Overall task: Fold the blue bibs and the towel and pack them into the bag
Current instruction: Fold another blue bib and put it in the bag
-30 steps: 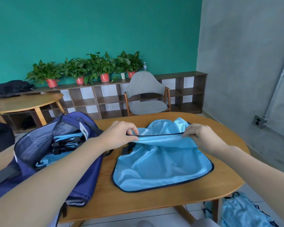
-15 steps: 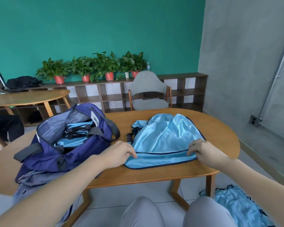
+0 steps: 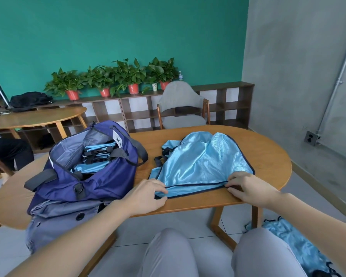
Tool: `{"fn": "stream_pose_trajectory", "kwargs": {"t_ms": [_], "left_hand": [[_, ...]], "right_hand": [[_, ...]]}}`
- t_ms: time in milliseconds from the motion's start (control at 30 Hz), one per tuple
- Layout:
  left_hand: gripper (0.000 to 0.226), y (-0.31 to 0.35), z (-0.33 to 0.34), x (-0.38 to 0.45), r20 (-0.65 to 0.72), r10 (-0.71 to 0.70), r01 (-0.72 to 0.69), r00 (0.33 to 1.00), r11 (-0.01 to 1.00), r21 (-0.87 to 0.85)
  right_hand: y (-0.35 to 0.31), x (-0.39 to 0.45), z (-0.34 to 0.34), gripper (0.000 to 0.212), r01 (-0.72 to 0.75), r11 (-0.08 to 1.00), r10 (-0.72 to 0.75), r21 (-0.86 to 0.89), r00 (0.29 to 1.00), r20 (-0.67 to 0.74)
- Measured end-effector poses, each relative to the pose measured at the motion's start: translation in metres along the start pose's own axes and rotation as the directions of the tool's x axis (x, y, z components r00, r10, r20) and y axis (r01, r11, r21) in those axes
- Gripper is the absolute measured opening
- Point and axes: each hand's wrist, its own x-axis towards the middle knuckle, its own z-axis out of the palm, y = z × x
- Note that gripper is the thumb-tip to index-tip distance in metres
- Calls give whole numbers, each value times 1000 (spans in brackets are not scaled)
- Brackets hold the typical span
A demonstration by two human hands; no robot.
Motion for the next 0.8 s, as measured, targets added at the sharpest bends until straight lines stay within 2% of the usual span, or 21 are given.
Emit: {"fn": "stream_pose_trajectory", "kwargs": {"t_ms": [100, 333, 467, 633, 800], "left_hand": [[37, -1, 1, -1, 13, -46, 46, 999, 999, -7], [22, 8, -3, 5, 17, 12, -14, 1000, 992, 125], [21, 8, -1, 10, -22, -59, 61, 998, 994, 95], [17, 5, -4, 19, 5, -110, 110, 994, 991, 81], [13, 5, -13, 23, -28, -35, 36, 999, 998, 56]], "right_hand": [[0, 3, -2, 29, -19, 1000, 19, -7, 1000, -3], [-3, 14, -3, 33, -56, 994, 60, -99, 997, 48], [-8, 18, -4, 33, -107, 986, 113, -126, 993, 44], [-19, 20, 3, 49, -183, 970, 181, -163, 983, -23], [-27, 23, 5, 61, -198, 952, 194, -233, 980, -40]]}}
